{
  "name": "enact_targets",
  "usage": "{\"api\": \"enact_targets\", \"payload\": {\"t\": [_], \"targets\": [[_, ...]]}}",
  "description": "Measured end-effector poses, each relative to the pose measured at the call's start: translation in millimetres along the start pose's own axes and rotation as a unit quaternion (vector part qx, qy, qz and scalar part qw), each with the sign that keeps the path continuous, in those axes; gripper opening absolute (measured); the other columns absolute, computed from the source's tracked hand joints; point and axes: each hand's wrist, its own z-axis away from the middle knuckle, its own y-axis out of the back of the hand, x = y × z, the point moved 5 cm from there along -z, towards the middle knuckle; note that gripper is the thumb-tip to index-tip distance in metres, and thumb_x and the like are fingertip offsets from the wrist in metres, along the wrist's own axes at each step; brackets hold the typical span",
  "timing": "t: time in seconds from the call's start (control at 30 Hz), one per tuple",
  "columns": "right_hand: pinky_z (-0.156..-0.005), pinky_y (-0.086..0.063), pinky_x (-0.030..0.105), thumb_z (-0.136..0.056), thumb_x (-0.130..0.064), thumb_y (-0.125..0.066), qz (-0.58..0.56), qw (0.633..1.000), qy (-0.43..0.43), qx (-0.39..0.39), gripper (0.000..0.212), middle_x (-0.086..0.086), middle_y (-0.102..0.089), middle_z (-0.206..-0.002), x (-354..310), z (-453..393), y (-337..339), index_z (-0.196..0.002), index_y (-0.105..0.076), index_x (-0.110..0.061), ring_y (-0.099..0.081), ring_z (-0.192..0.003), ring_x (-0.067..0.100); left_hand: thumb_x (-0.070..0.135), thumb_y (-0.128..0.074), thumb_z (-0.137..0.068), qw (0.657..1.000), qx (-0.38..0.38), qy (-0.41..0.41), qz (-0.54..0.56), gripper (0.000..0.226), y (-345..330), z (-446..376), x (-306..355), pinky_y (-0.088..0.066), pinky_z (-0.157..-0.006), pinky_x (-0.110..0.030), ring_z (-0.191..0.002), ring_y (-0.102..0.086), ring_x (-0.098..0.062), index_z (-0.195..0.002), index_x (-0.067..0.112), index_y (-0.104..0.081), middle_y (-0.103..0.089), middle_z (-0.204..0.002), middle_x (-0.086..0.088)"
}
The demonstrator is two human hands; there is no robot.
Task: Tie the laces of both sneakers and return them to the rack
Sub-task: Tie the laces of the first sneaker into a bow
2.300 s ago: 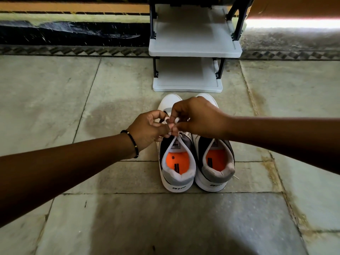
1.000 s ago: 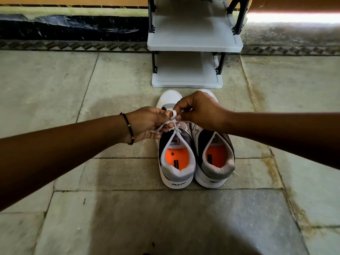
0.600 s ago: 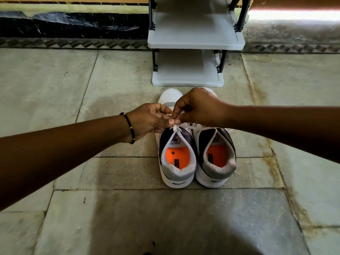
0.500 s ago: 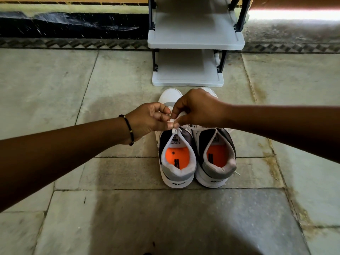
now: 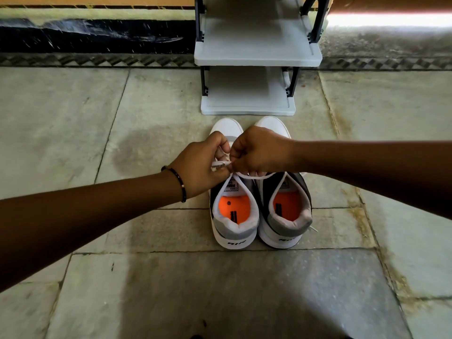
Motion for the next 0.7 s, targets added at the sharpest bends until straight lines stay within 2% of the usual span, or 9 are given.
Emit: {"api": "enact_targets", "payload": {"t": [0.07, 0.13, 0.3, 0.4, 0.47, 0.57, 0.7], "targets": [[-0.057, -0.052, 0.031, -0.078, -0.012, -0.064, -0.031, 0.999, -0.014, -0.003, 0.011, 0.007, -0.06, -0.057, 2, 2, -2, -0.07, -0.065, -0.005, -0.056, -0.052, 0.018, 0.021, -0.063, -0.08, 1.0, 0.0, -0.01, -0.003, 0.028, -3, 3, -1, -0.049, -0.07, -0.027, -0.074, -0.06, -0.015, -0.099, 0.02, -0.042, -0.061, -0.086, 0.0], [-0.058, -0.054, 0.031, -0.079, -0.013, -0.065, -0.041, 0.999, -0.019, 0.002, 0.014, 0.008, -0.061, -0.058, 2, 3, -3, -0.077, -0.067, 0.001, -0.058, -0.053, 0.019, 0.02, -0.06, -0.083, 1.0, 0.001, -0.012, 0.005, 0.026, -6, 5, -2, -0.051, -0.072, -0.034, -0.078, -0.063, -0.021, -0.102, 0.016, -0.043, -0.066, -0.09, -0.007], [-0.066, -0.057, 0.037, -0.082, -0.014, -0.065, -0.055, 0.998, -0.032, 0.012, 0.018, 0.012, -0.063, -0.064, 1, 2, 0, -0.085, -0.068, 0.004, -0.06, -0.059, 0.023, 0.023, -0.05, -0.087, 0.999, -0.006, -0.022, -0.034, 0.02, -10, 3, -2, -0.051, -0.064, -0.039, -0.074, -0.062, -0.025, -0.104, 0.016, -0.042, -0.068, -0.088, -0.008], [-0.064, -0.056, 0.035, -0.082, -0.012, -0.064, -0.068, 0.997, -0.039, 0.016, 0.017, 0.01, -0.061, -0.062, 2, 4, 0, -0.085, -0.067, 0.004, -0.059, -0.056, 0.021, 0.026, -0.043, -0.092, 0.992, -0.029, -0.021, -0.119, 0.026, -15, 2, -1, -0.039, -0.055, -0.032, -0.064, -0.052, -0.023, -0.115, 0.013, -0.042, -0.057, -0.078, -0.001], [-0.058, -0.056, 0.031, -0.082, -0.012, -0.065, -0.076, 0.996, -0.045, 0.025, 0.017, 0.008, -0.061, -0.059, 3, 5, -1, -0.085, -0.068, 0.004, -0.059, -0.052, 0.019, 0.027, -0.041, -0.094, 0.989, -0.03, -0.018, -0.143, 0.027, -15, 3, -1, -0.04, -0.056, -0.033, -0.065, -0.053, -0.028, -0.117, 0.014, -0.041, -0.059, -0.077, -0.005], [-0.051, -0.053, 0.024, -0.081, -0.013, -0.067, -0.09, 0.994, -0.045, 0.046, 0.017, 0.006, -0.059, -0.055, 0, 8, -3, -0.081, -0.068, 0.004, -0.056, -0.045, 0.013, 0.027, -0.04, -0.094, 0.988, -0.024, -0.023, -0.153, 0.026, -12, 3, -2, -0.049, -0.063, -0.04, -0.076, -0.06, -0.034, -0.114, 0.012, -0.045, -0.067, -0.092, -0.014], [-0.051, -0.054, 0.024, -0.08, -0.014, -0.068, -0.077, 0.993, -0.044, 0.071, 0.018, 0.009, -0.063, -0.06, 0, 10, -3, -0.08, -0.067, 0.004, -0.058, -0.049, 0.016, 0.022, -0.042, -0.089, 0.993, -0.012, -0.05, -0.103, 0.024, -9, 4, 7, -0.051, -0.066, -0.042, -0.077, -0.061, -0.031, -0.111, 0.013, -0.048, -0.068, -0.092, -0.012]]}}
